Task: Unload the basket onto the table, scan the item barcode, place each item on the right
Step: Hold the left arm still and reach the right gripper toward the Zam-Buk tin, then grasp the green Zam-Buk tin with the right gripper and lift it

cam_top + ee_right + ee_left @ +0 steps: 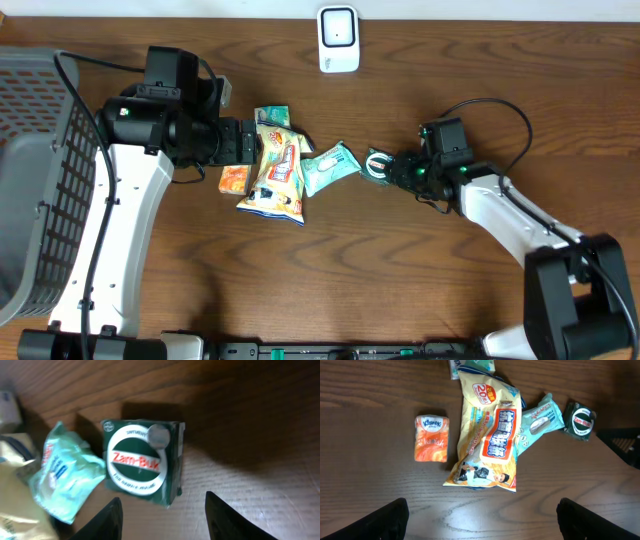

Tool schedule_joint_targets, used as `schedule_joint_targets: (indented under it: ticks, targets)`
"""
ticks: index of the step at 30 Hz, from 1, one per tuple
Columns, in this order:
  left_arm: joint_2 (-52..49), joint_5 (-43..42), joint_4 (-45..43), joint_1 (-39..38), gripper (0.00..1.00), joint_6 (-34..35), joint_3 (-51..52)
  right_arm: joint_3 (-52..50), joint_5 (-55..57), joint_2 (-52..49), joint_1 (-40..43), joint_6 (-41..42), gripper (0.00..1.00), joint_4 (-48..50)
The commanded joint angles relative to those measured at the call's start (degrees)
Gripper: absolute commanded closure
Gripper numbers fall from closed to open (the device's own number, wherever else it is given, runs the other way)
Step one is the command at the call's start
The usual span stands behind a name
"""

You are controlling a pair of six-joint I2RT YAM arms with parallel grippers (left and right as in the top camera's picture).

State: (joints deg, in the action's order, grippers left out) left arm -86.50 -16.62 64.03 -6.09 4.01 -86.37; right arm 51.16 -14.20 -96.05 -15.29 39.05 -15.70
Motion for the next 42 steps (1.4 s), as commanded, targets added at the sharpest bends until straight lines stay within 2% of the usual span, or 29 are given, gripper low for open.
schedule_joint_targets:
  ticks: [1,6,13,17,21,22,23,24,25,26,27,30,34,36,42]
  targets:
    - [-0.4,-0.5,0.0,0.3,0.06,-1.0,0.7,0.9,-0.2,-2.8,-0.2,1.2,0.55,2.0]
    - [-0.4,-0.5,0.0,0.3,0.06,-1.0,0.7,0.9,-1.0,-7.1,-1.0,1.2,0.62,5.2]
    - [-0.4,-0.5,0.0,0.3,0.06,-1.0,0.7,1.0,-1.4,-8.8,-0.7,-1.2,0.99,5.6]
    - [-0.4,-0.5,0.0,0.3,0.06,-1.0,0.7,1.0,-2.7,-8.7,1.1,-6.2,0.99,4.8]
    - [-0.4,-0.5,0.0,0.3,0.06,-1.0,0.7,1.6,-5.7,-8.7,3.9,-18.0,0.99,4.1]
    - [-0.4,-0.5,0.0,0.3,0.06,-1.0,0.7,2.2,-9.8,-8.7,5.4,-23.6,0.99,3.6]
    - [-0.4,-0.5,0.0,0.3,0.06,-1.0,0.7,2.8,-12.2,-8.7,5.7,-25.1,0.99,3.4]
    - [-0.4,-0.5,0.0,0.3,0.06,-1.0,0.7,3.9,-15.1,-8.7,5.9,-25.8,0.73,2.7]
    - [-0.4,-0.5,0.0,0.3,0.06,-1.0,0.7,5.4,-16.5,-8.7,5.5,-25.9,0.6,1.8]
    - [-0.4,-0.5,0.0,0.3,0.06,-1.0,0.7,7.6,-17.5,-8.7,4.3,-25.8,0.52,0.2]
    - [-0.4,-0.5,0.0,0.3,0.06,-1.0,0.7,8.9,-17.5,-8.7,3.3,-25.6,0.49,-0.7]
    - [-0.4,-0.5,0.0,0.3,0.06,-1.0,0.7,12.1,-14.7,-8.7,-0.5,-20.3,0.49,-2.0]
    - [-0.4,-0.5,0.0,0.3,0.06,-1.0,0.7,12.7,-5.4,-8.8,-7.3,-10.0,0.68,-0.9]
    - [-0.4,-0.5,0.0,0.3,0.06,-1.0,0.7,12.7,-0.1,-9.2,-11.2,-5.7,0.74,-0.7]
    - [-0.4,-0.5,0.0,0.3,0.06,-1.0,0.7,12.7,8.7,-10.0,-15.1,-1.1,0.77,-3.6]
